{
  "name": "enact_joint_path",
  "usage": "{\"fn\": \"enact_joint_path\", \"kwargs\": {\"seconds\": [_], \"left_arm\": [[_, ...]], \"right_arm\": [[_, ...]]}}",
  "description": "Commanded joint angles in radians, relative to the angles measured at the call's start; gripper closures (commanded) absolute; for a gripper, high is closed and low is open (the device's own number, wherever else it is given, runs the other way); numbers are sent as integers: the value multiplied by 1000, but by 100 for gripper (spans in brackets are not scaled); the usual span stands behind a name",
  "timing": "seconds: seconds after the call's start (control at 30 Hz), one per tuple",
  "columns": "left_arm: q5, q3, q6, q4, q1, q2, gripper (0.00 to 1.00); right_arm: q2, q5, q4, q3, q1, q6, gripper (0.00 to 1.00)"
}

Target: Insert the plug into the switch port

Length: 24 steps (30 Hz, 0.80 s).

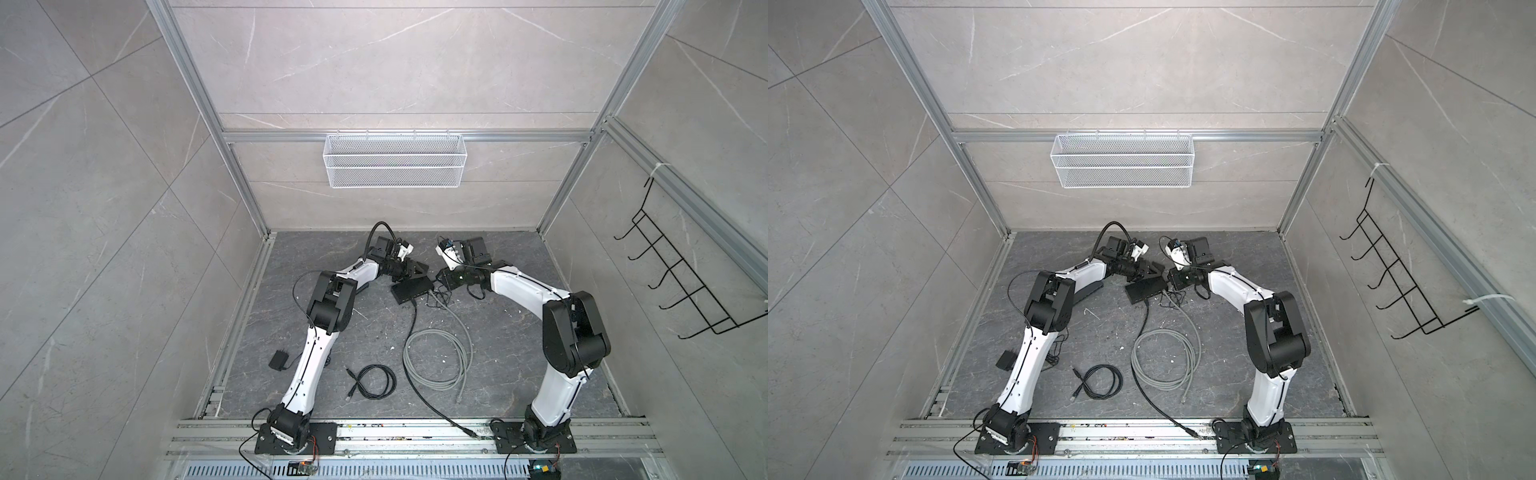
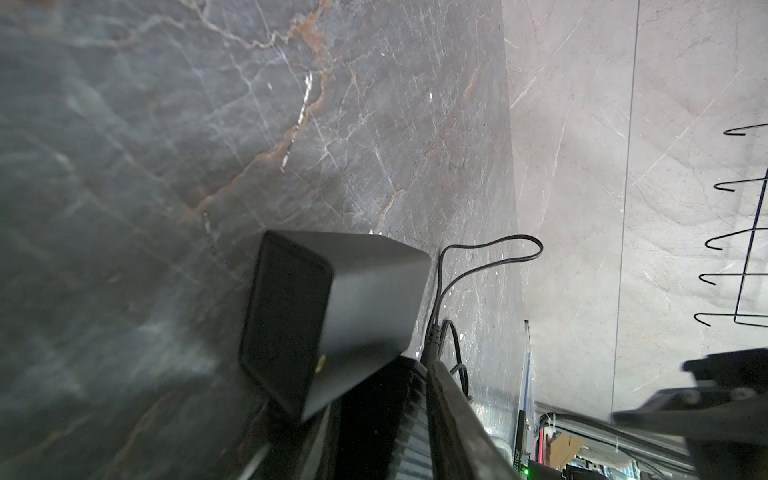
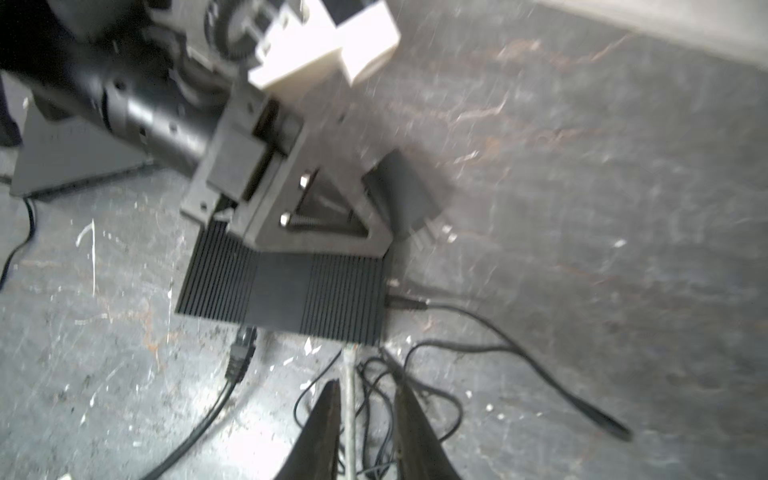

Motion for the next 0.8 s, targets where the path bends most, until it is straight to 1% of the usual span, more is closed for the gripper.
{"fn": "enact_joint_path", "kwargs": {"seconds": [0.0, 0.13, 0.27, 0.4, 0.5, 0.6, 0.77], "left_arm": [[-74, -18, -12, -93, 5, -19, 61], [-76, -26, -7, -93, 2, -24, 61], [-79, -31, -5, -94, 1, -24, 61], [-77, -31, -5, -94, -3, -26, 61], [-78, -32, -3, -94, -6, -28, 61], [-77, -34, -2, -94, -5, -28, 61], [-75, -42, 0, -90, -6, -32, 61]], "right_arm": [[23, -3, -20, -16, 28, 21, 74], [17, 38, -39, -16, 49, 13, 74], [61, 45, -148, 41, 71, -1, 74], [104, 103, -222, 78, 84, -7, 75], [117, 107, -230, 90, 85, -8, 75], [141, 153, -246, 117, 90, -12, 76], [181, 194, -267, 160, 101, -16, 78]]}}
